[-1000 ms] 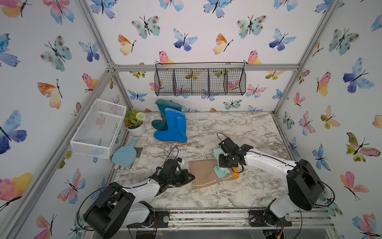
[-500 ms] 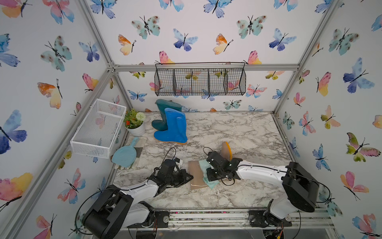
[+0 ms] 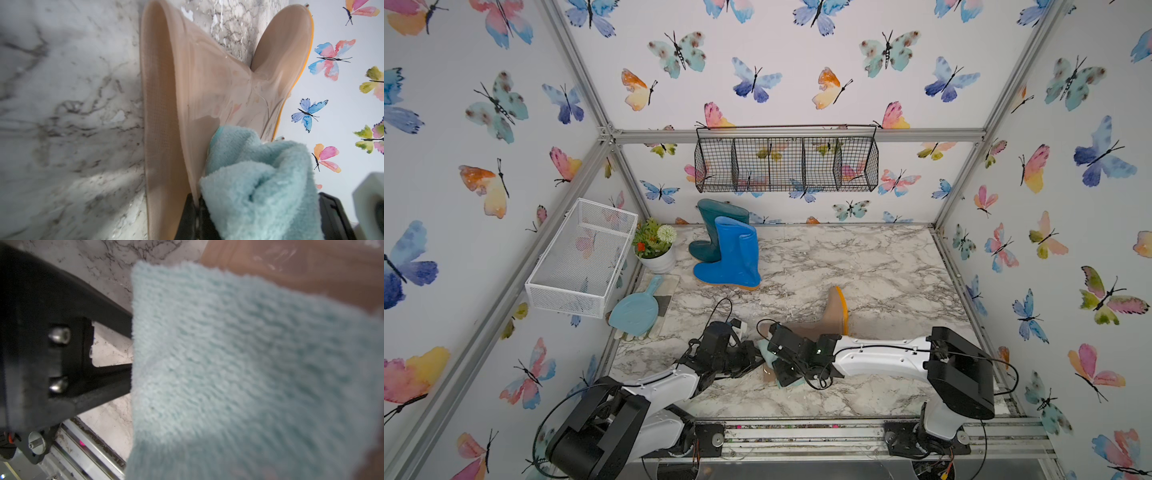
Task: Wipe the rubber boots with a cloth
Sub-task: Wipe the dirt off the rubber boot.
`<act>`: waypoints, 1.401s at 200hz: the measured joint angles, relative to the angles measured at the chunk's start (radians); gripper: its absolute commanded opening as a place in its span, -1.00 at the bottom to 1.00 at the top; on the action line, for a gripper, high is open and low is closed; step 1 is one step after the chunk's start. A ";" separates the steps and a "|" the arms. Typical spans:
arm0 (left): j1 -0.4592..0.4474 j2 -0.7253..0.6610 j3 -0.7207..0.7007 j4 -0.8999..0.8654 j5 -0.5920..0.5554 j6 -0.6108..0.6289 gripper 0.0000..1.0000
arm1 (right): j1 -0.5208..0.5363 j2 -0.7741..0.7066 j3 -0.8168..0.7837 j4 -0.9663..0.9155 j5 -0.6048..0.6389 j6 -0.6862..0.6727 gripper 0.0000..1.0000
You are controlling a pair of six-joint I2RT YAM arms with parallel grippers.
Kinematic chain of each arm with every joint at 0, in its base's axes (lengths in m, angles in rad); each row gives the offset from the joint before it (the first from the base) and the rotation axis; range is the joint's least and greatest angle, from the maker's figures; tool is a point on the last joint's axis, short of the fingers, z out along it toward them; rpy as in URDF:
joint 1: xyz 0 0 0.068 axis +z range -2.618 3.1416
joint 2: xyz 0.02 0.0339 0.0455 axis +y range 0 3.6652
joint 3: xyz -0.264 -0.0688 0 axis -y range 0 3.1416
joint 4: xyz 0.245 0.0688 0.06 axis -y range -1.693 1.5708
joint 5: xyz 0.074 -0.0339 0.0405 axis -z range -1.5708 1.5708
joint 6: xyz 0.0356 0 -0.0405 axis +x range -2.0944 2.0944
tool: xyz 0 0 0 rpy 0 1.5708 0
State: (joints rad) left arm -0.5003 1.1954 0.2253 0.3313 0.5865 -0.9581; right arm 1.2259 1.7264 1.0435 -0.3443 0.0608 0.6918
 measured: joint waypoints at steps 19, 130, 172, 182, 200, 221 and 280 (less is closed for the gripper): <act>0.008 -0.013 -0.001 -0.011 0.010 0.000 -1.00 | -0.047 -0.085 -0.109 0.012 0.009 0.034 -0.97; 0.061 -0.084 0.037 -0.129 0.032 0.017 -1.00 | -0.054 -0.092 -0.055 -0.034 -0.069 -0.027 -0.98; 0.099 -0.085 0.056 -0.180 0.037 0.038 -1.00 | -0.050 -0.068 -0.043 0.022 -0.089 -0.073 -0.97; 0.101 -0.089 0.057 -0.185 0.037 0.043 -1.00 | -0.097 -0.134 -0.126 0.010 -0.082 -0.057 -0.98; 0.108 -0.108 0.055 -0.196 0.037 0.056 -1.00 | -0.209 -0.312 -0.286 -0.056 -0.055 -0.006 -0.97; 0.114 -0.125 0.050 -0.204 0.046 0.076 -1.00 | -0.274 -0.504 -0.377 -0.100 -0.035 0.035 -0.98; 0.117 -0.129 0.044 -0.288 0.029 0.154 -1.00 | -0.209 -0.190 -0.095 -0.101 -0.095 -0.068 -0.98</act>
State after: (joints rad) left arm -0.3832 1.0664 0.2695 0.0429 0.6159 -0.8043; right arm 1.0172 1.5368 0.9485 -0.4450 -0.0341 0.6243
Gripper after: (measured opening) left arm 0.048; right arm 0.103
